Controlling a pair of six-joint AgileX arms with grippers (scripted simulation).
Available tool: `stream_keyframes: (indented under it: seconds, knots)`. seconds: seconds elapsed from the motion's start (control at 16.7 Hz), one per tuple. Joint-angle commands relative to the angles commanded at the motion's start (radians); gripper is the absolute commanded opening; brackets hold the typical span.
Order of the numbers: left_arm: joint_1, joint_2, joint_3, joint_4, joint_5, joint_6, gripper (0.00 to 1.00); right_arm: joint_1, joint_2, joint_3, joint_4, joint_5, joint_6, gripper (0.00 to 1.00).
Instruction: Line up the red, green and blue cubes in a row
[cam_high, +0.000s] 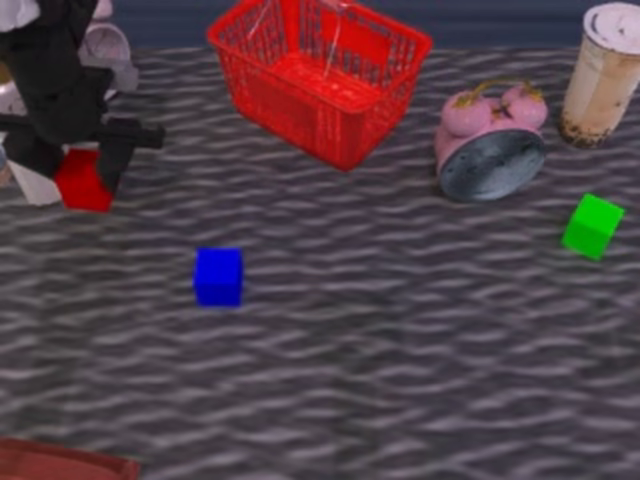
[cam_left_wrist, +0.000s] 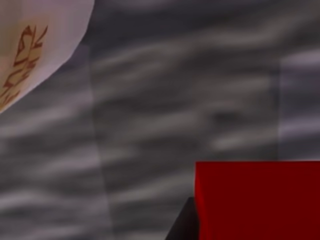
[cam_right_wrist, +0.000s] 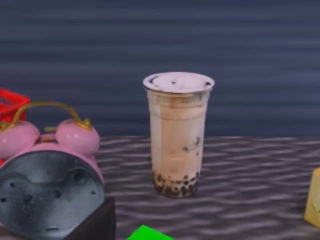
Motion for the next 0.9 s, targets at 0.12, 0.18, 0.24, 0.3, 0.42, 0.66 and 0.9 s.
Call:
stream_keyframes:
  seconds: [0.12,0.18,0.24,0.3,0.42,0.66,0.9]
  knots:
    - [-0.008,0.002,-0.004,0.003,0.0,-0.001,0.0,0.0,0.0,0.0,0.0,0.0,0.0,1.0]
    - [-0.019,-0.006,-0.014,0.005,-0.001,-0.013,0.0,0.0,0.0,0.0,0.0,0.0,0.0,1.0]
    - [-0.039,-0.022,-0.033,0.01,-0.002,-0.036,0.0,0.0,0.0,0.0,0.0,0.0,0.0,1.0]
    - [-0.067,-0.044,-0.061,0.016,-0.003,-0.069,0.0,0.0,0.0,0.0,0.0,0.0,0.0,1.0]
    - [-0.14,-0.103,-0.136,0.033,-0.006,-0.16,0.0,0.0,0.0,0.0,0.0,0.0,0.0,1.0]
    - [-0.328,-0.257,-0.344,0.073,-0.012,-0.415,0.0,0.0,0.0,0.0,0.0,0.0,0.0,1.0]
    - [-0.515,-0.416,-0.556,0.118,-0.019,-0.671,0.0,0.0,0.0,0.0,0.0,0.0,0.0,1.0]
